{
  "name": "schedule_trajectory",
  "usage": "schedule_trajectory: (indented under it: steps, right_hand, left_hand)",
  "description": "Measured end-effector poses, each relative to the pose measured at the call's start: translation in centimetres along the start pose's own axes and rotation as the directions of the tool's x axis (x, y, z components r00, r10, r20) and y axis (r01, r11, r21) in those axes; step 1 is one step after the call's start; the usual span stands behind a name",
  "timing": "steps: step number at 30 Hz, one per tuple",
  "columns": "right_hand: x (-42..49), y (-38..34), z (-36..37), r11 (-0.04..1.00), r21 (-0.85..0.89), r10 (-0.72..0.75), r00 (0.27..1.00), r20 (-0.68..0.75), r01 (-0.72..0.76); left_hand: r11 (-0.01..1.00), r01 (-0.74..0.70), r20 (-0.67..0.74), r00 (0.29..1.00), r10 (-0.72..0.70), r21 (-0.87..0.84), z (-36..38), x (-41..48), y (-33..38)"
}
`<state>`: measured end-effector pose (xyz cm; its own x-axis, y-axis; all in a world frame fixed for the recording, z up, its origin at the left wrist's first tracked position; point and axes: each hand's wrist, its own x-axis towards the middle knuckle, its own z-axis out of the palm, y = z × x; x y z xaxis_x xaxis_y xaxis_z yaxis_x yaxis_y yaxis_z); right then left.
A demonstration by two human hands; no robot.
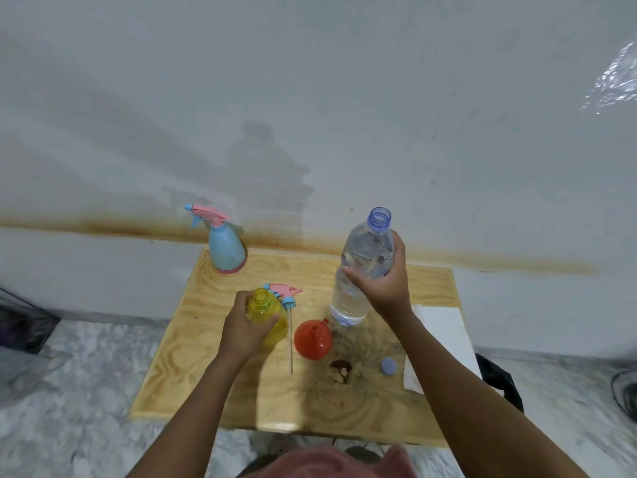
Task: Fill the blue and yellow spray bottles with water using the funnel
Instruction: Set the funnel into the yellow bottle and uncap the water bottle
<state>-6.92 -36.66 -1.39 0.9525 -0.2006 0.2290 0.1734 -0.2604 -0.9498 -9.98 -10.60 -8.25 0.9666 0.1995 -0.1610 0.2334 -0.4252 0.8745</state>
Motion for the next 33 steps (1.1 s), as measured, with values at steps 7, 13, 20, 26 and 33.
schedule_trajectory:
  steps: [7, 13, 20, 26, 33]
  right_hand:
    - [0.2, 1.0, 0.7, 1.0, 0.007, 0.003, 0.997, -0.08, -0.002]
    - [0.6, 1.1, 0.9, 1.0, 0.009, -0.018, 0.997, -0.076, 0.019]
    - [0.8, 0.7, 1.5, 0.997, 0.024, -0.065, 0.991, -0.116, 0.068]
    - [1.5, -0.4, 1.0, 0.991, -0.02, -0.135, 0.985, -0.11, 0.133]
    - [1.0, -2.8, 0.1, 0.978, -0.028, -0.206, 0.978, 0.021, 0.207]
  left_hand:
    - [1.0, -0.004, -0.003, 1.0, 0.004, -0.026, -0.1, 0.0, -0.7]
    - [0.998, 0.006, -0.009, 1.0, -0.007, -0.058, 0.1, 0.0, -0.9]
    - [0.997, 0.0, -0.007, 1.0, -0.001, -0.075, 0.0, 0.0, -1.3]
    - [0.995, -0.006, -0.005, 1.0, 0.006, -0.096, 0.2, 0.0, -1.5]
    - [0.992, -0.062, -0.027, 0.998, 0.059, -0.107, 0.3, -0.3, -1.7]
